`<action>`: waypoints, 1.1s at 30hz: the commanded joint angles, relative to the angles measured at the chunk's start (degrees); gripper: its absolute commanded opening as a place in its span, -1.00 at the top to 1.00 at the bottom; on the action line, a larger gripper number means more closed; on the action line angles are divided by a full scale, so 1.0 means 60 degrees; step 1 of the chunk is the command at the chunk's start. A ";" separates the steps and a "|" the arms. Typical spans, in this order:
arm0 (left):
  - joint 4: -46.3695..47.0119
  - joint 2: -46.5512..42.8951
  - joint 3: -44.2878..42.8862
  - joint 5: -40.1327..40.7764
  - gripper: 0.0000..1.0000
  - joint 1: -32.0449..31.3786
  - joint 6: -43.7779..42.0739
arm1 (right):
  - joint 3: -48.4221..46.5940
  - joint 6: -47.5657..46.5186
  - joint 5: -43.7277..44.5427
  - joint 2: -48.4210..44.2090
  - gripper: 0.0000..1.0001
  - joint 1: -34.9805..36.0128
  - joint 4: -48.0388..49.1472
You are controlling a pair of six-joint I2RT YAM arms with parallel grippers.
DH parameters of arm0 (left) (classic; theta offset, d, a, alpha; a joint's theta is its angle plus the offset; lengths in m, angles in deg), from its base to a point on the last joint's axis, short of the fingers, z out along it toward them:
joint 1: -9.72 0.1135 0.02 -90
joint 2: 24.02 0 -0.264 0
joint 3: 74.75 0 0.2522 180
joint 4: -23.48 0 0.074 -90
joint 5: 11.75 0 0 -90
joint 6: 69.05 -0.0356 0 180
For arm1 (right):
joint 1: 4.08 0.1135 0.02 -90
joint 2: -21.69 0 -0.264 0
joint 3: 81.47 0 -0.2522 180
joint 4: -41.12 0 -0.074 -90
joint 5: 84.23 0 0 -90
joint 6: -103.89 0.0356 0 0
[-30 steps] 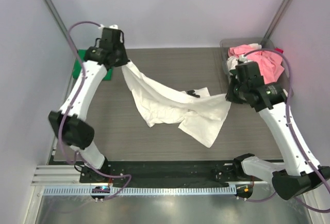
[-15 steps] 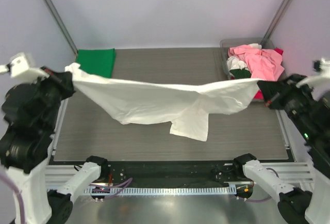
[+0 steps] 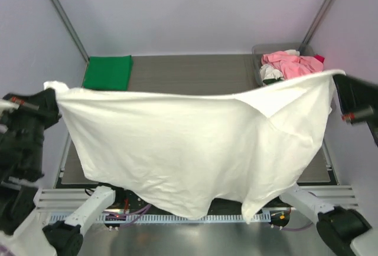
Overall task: Fold and stack the t-shirts
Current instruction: Flatten the tshirt out
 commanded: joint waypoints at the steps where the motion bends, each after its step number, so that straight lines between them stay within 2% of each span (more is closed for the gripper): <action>1: -0.0735 0.2420 -0.0184 0.0928 1.00 0.0026 0.0129 | -0.0362 -0.0366 0.1704 0.3058 0.98 -0.0005 0.0365; 2: -0.0927 0.2947 -0.0332 0.1031 1.00 0.0027 0.0129 | -0.0494 -0.0351 0.1850 0.4137 0.97 -0.0005 0.0423; 4: -0.0944 0.4282 -0.0188 0.1062 1.00 0.0201 -0.0016 | -0.0364 -0.0424 0.2670 0.5051 0.98 -0.0005 0.0816; 7: -0.0154 0.5703 0.0660 -0.0210 1.00 0.1181 -0.0032 | 0.0383 -0.0614 0.3740 0.6940 0.98 -0.0048 0.1695; 8: 0.0079 0.6142 0.1272 -0.0387 1.00 0.1387 -0.0032 | 0.0326 -0.0673 0.3858 0.7525 0.98 -0.0092 0.1959; 9: 0.0285 0.6581 0.1423 -0.0839 1.00 0.1708 -0.0148 | -0.0284 -0.0659 0.4076 0.8953 0.98 -0.0165 0.1889; 10: 0.0345 0.7572 0.1526 -0.0945 0.98 0.1784 -0.0163 | -0.0798 -0.0615 0.4252 0.9648 0.98 -0.0195 0.1700; 11: 0.0331 0.8060 0.1556 -0.1062 0.52 0.1828 -0.0294 | -0.1397 -0.0542 0.4254 1.0293 0.59 -0.0224 0.1133; 12: 0.0128 0.8471 0.1499 -0.1063 0.16 0.1843 -0.0411 | -0.2622 -0.0469 0.4196 1.0981 0.03 -0.0268 0.0822; 13: 0.0010 0.9171 0.1425 -0.1034 -0.18 0.1872 -0.0413 | -0.3141 -0.0410 0.4167 1.1844 -0.30 -0.0268 0.0326; 14: -0.0035 0.9352 0.1454 -0.1106 -0.48 0.1872 -0.0427 | -0.3437 -0.0308 0.4152 1.2085 -0.73 -0.0268 0.0249; 15: 0.0008 0.9441 0.1570 -0.1121 -0.53 0.1872 -0.0442 | -0.3353 -0.0235 0.4079 1.2145 -0.84 -0.0268 0.0277; 17: 0.0198 0.9151 0.1877 -0.1340 -0.59 0.1887 -0.0515 | -0.2565 -0.0103 0.4107 1.1577 -0.89 -0.0268 0.0642; 19: 0.0331 0.8843 0.2332 -0.1400 -0.59 0.1872 -0.0530 | -0.0415 0.0117 0.3992 1.0802 -0.89 -0.0268 0.1168; 20: 0.0360 0.8406 0.2521 -0.1414 -0.59 0.1872 -0.0501 | 0.0405 0.0175 0.3614 0.9986 -0.89 -0.0268 0.1852; 21: 0.0433 0.8184 0.2915 -0.1487 -0.59 0.1872 -0.0530 | 0.2066 0.0423 0.3378 0.9514 -0.88 -0.0268 0.2207; 23: 0.0492 0.7672 0.3414 -0.1677 -0.57 0.1872 -0.0559 | 0.3584 0.0716 0.2821 0.8432 -0.88 -0.0268 0.3043; 24: 0.0579 0.7147 0.3663 -0.1707 -0.57 0.1872 -0.0545 | 0.4940 0.0921 0.2108 0.8149 -0.88 -0.0268 0.3307; 27: 0.0944 0.6209 0.5083 -0.1940 -0.57 0.1858 -0.0442 | 0.7142 0.1508 0.0614 0.7446 -0.86 -0.0254 0.4289; 30: 0.1383 0.5679 0.6373 -0.2495 -0.57 0.1858 -0.0237 | 0.8203 0.1743 -0.1070 0.7515 -0.84 -0.0195 0.5212; 33: 0.1634 0.5502 0.7297 -0.3154 -0.55 0.1858 -0.0033 | 0.7901 0.1744 -0.1867 0.8260 -0.81 -0.0035 0.5302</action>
